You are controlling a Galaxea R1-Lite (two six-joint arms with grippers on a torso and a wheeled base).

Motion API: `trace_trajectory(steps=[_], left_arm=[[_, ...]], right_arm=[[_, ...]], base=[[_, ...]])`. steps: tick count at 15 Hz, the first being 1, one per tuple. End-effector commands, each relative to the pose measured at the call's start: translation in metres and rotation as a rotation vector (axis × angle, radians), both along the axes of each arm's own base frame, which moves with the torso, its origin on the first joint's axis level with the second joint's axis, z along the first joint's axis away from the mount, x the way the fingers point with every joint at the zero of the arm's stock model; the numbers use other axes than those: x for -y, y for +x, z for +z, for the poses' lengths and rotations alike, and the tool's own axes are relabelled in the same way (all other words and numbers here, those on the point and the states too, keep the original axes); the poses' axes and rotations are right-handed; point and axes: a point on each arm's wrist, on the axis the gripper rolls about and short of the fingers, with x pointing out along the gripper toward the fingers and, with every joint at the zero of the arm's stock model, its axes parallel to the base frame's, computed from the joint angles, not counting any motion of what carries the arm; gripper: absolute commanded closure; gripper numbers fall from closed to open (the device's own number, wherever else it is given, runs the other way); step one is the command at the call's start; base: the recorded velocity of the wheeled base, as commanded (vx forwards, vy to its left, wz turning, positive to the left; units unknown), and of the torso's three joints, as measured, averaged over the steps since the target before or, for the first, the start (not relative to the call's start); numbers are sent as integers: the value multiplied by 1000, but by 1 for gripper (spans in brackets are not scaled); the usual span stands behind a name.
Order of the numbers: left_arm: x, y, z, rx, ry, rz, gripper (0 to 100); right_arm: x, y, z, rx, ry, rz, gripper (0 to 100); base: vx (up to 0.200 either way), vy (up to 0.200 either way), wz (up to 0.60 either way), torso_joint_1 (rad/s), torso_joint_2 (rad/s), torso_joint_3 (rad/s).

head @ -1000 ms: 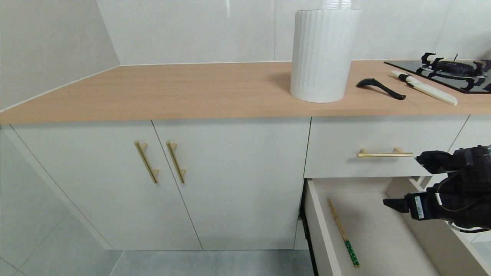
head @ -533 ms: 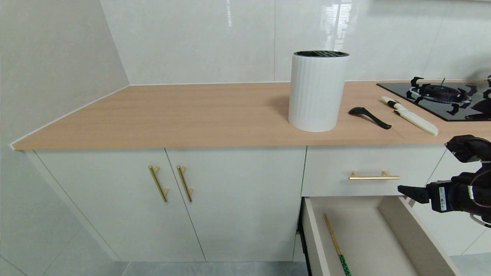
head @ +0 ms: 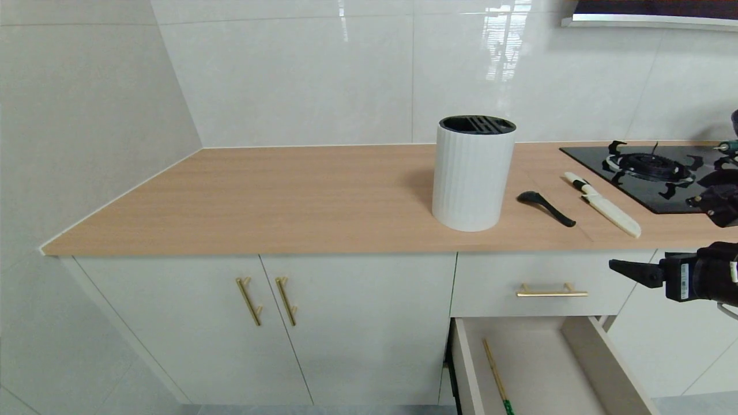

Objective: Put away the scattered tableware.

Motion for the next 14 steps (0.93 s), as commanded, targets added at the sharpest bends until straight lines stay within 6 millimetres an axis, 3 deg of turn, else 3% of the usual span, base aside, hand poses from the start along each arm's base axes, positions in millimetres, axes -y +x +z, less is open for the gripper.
trace_trajectory(steps=[1, 4, 5, 8, 11, 14], left_arm=[[0, 0, 0, -2, 0, 0, 0], [0, 0, 0, -2, 0, 0, 0], [0, 0, 0, -2, 0, 0, 0], [0, 0, 0, -2, 0, 0, 0], [0, 0, 0, -2, 0, 0, 0], [0, 0, 0, -2, 0, 0, 0]], right_arm=[[20, 19, 7, 46, 19, 20, 0], [24, 63, 19, 88, 12, 38, 0], [20, 89, 19, 97, 17, 80, 0], [7, 144, -1, 69, 11, 154, 0], [-4, 187, -21, 56, 10, 189, 0], [-5, 199, -33, 39, 12, 191, 0]], base=[[0, 0, 0, 71, -178, -105], [0, 0, 0, 14, -32, -24], [0, 0, 0, 0, 0, 0], [0, 0, 0, 0, 0, 0], [0, 0, 0, 0, 0, 0], [0, 0, 0, 0, 0, 0]])
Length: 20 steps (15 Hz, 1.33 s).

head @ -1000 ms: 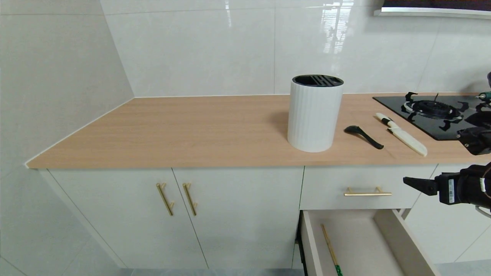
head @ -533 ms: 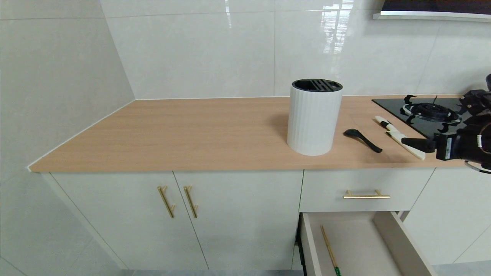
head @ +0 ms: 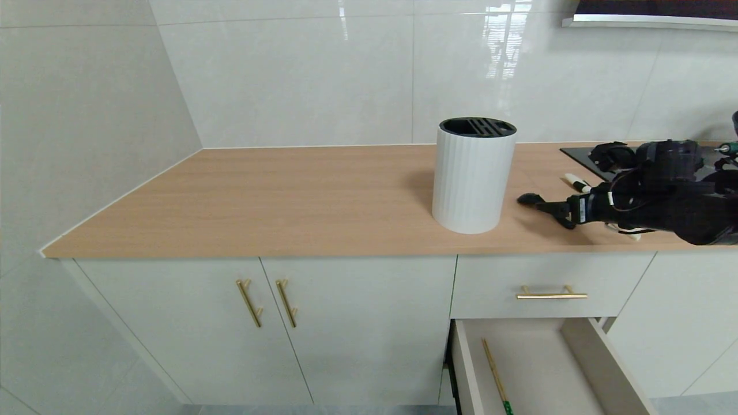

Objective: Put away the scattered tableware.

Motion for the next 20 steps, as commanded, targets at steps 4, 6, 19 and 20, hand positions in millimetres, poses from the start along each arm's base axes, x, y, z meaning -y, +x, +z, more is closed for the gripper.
trace_trajectory(steps=[4, 6, 19, 20], left_arm=[[0, 0, 0, -2, 0, 0, 0], [0, 0, 0, -2, 0, 0, 0], [0, 0, 0, -2, 0, 0, 0], [0, 0, 0, -2, 0, 0, 0]], right_arm=[[3, 26, -30, -46, 5, -3, 0], [3, 32, -35, -50, 6, -5, 0], [16, 40, -49, -88, 6, -35, 100], [16, 39, -49, -97, 7, -35, 100]], base=[[0, 0, 0, 0, 0, 0], [0, 0, 0, 0, 0, 0], [0, 0, 0, 0, 0, 0], [0, 0, 0, 0, 0, 0]])
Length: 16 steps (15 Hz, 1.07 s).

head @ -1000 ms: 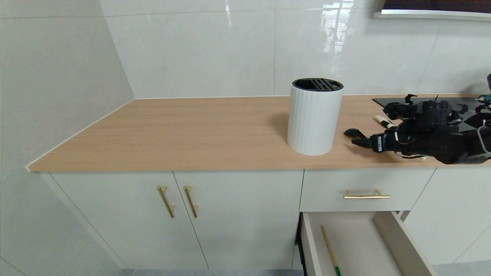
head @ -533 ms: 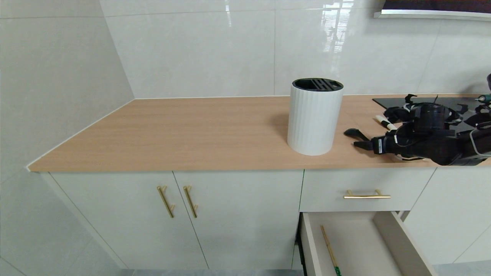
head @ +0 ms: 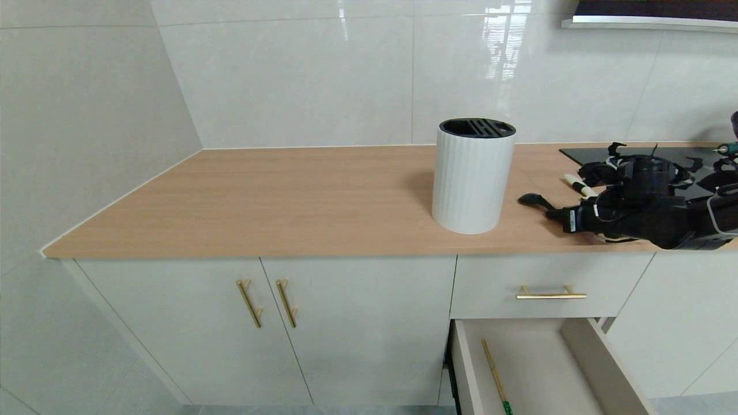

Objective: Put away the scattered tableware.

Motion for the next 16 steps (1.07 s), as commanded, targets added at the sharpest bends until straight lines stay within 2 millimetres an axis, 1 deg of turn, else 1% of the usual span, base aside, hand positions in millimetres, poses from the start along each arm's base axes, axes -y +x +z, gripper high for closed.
trace_trajectory(steps=[1, 3, 4, 5, 7, 8, 9, 10, 12, 13, 14, 15, 16], left_arm=[[0, 0, 0, -2, 0, 1, 0], [0, 0, 0, -2, 0, 1, 0], [0, 0, 0, -2, 0, 1, 0], [0, 0, 0, -2, 0, 1, 0], [0, 0, 0, -2, 0, 1, 0], [0, 0, 0, -2, 0, 1, 0], [0, 0, 0, -2, 0, 1, 0], [0, 0, 0, -2, 0, 1, 0], [0, 0, 0, -2, 0, 1, 0], [0, 0, 0, -2, 0, 1, 0], [0, 0, 0, -2, 0, 1, 0], [0, 0, 0, -2, 0, 1, 0], [0, 0, 0, -2, 0, 1, 0]], right_arm=[[0, 0, -1, -10, 0, 0, 100], [-1, -2, 2, -4, -1, 1, 100], [-2, -4, 7, 3, -2, 2, 100], [-3, -8, 16, 21, -3, 1, 100], [-5, -30, 42, 38, -4, -7, 100], [-5, -39, 48, 37, 2, -20, 100], [-9, -57, 65, 43, 33, -35, 100], [-15, -78, 82, 28, 82, -47, 100], [-23, -118, 108, -46, 141, -121, 100], [-23, -125, 111, -64, 145, -135, 100], [-23, -152, 113, -145, 155, -175, 100], [-24, -157, 110, -163, 159, -177, 100], [-29, -176, 97, -217, 171, -174, 100]], base=[[0, 0, 0, 0, 0, 0], [0, 0, 0, 0, 0, 0], [0, 0, 0, 0, 0, 0], [0, 0, 0, 0, 0, 0], [0, 0, 0, 0, 0, 0], [0, 0, 0, 0, 0, 0], [0, 0, 0, 0, 0, 0], [0, 0, 0, 0, 0, 0], [0, 0, 0, 0, 0, 0], [0, 0, 0, 0, 0, 0], [0, 0, 0, 0, 0, 0], [0, 0, 0, 0, 0, 0], [0, 0, 0, 0, 0, 0]])
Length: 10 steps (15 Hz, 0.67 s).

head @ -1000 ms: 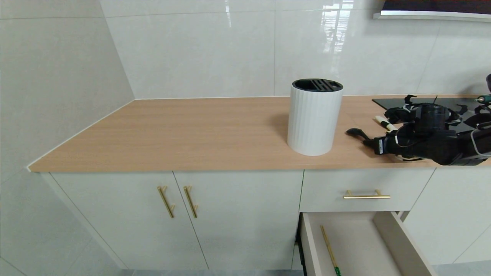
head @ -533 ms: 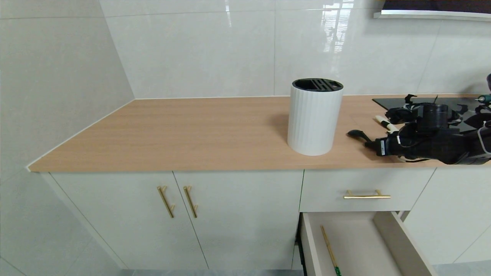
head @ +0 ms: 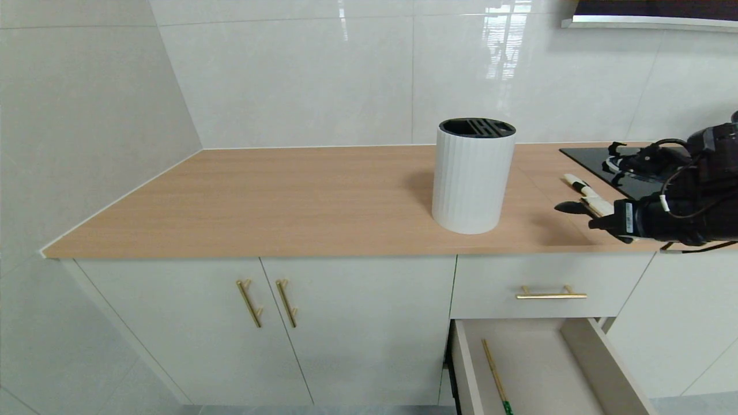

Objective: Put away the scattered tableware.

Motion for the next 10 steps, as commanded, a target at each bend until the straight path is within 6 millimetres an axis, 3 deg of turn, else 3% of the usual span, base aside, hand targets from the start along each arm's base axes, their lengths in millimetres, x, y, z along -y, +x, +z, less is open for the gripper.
trace_trajectory(steps=[1, 2, 6, 10], left_arm=[[0, 0, 0, -2, 0, 1, 0], [0, 0, 0, -2, 0, 1, 0], [0, 0, 0, -2, 0, 1, 0], [0, 0, 0, -2, 0, 1, 0]], right_arm=[[-8, -48, 5, -12, 19, 1, 100], [-13, -68, -8, -58, 18, 22, 100], [-18, -103, -45, -189, 8, 55, 100], [-19, -84, -100, -432, -33, 27, 100]], base=[[0, 0, 0, 0, 0, 0], [0, 0, 0, 0, 0, 0], [0, 0, 0, 0, 0, 0], [0, 0, 0, 0, 0, 0]])
